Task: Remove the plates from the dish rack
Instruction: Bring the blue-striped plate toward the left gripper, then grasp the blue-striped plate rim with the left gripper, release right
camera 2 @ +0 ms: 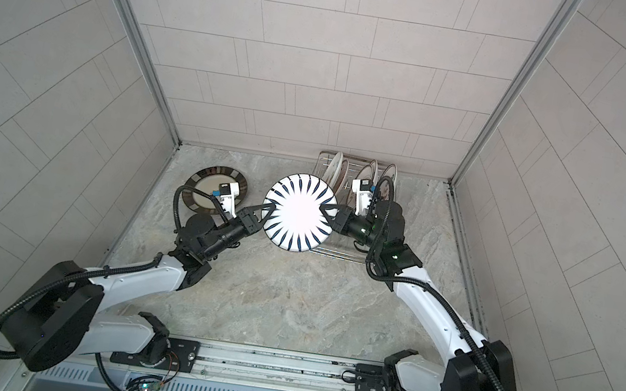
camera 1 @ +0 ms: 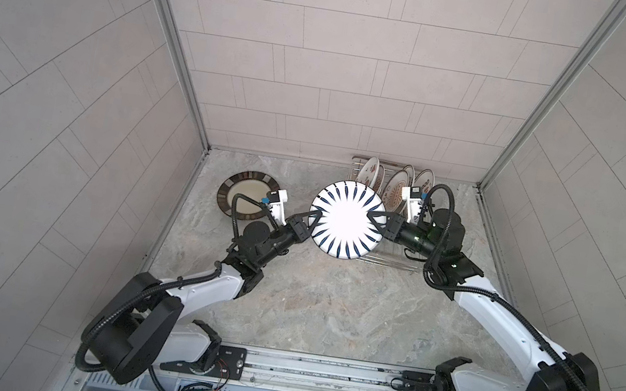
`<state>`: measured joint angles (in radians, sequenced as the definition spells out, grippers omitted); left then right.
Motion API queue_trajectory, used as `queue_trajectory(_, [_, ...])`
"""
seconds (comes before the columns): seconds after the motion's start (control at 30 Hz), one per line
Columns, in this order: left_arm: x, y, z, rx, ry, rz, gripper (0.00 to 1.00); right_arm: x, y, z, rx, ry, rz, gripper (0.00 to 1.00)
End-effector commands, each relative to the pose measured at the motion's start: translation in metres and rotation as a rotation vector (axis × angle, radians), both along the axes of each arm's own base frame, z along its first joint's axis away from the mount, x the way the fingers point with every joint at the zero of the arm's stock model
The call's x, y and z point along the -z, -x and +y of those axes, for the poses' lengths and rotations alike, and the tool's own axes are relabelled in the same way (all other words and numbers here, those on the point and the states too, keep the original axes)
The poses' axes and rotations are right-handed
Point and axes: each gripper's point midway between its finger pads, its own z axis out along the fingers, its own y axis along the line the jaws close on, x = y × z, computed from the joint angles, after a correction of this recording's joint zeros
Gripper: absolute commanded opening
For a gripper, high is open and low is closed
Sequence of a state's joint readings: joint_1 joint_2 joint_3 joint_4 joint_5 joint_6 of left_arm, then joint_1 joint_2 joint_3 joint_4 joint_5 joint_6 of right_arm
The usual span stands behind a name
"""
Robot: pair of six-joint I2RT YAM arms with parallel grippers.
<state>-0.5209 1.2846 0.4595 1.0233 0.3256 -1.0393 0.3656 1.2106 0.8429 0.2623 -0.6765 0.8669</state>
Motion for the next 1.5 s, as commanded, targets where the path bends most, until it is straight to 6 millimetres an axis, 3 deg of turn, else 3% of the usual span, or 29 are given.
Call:
queue_trajectory(0.0, [-0.030,0.021,-0.017,0.101,0.041,-0.110,0.00,-0.015,0.008,0.018,-0.071,0.021,-0.070,0.27])
queue_trajectory(0.27, [-0.034,0.008,0.000,-0.018,0.070,-0.092,0.00,-0.006,0.001,0.018,-0.055,0.050,-0.052,0.39])
queue_trajectory(0.37, [-0.033,0.003,0.007,-0.057,0.070,-0.078,0.00,-0.005,0.000,0.016,-0.044,0.072,-0.057,0.66])
queue_trajectory(0.5, [-0.032,-0.004,0.018,-0.108,0.080,-0.068,0.00,-0.005,0.006,0.014,-0.040,0.122,-0.084,0.92])
queue_trajectory(0.6, [-0.032,-0.008,0.028,-0.142,0.085,-0.068,0.00,-0.005,0.011,0.011,-0.020,0.196,-0.099,0.96])
queue_trajectory(0.77, [-0.030,-0.018,0.046,-0.187,0.086,-0.057,0.00,-0.007,0.010,-0.021,0.220,0.426,-0.177,0.99])
queue_trajectory(0.93, [-0.023,-0.028,0.077,-0.266,0.103,-0.034,0.00,-0.016,0.015,-0.023,0.257,0.470,-0.243,1.00])
queue_trajectory(1.17, [-0.006,-0.036,0.121,-0.472,0.000,0.030,0.00,-0.028,0.021,0.005,0.191,0.457,-0.346,0.99])
queue_trajectory(1.37, [0.000,-0.035,0.173,-0.671,0.003,0.081,0.00,-0.025,0.037,0.063,0.018,0.554,-0.491,1.00])
queue_trajectory(1.47, [0.006,-0.033,0.195,-0.745,0.029,0.105,0.00,-0.020,0.036,0.088,-0.013,0.609,-0.517,1.00])
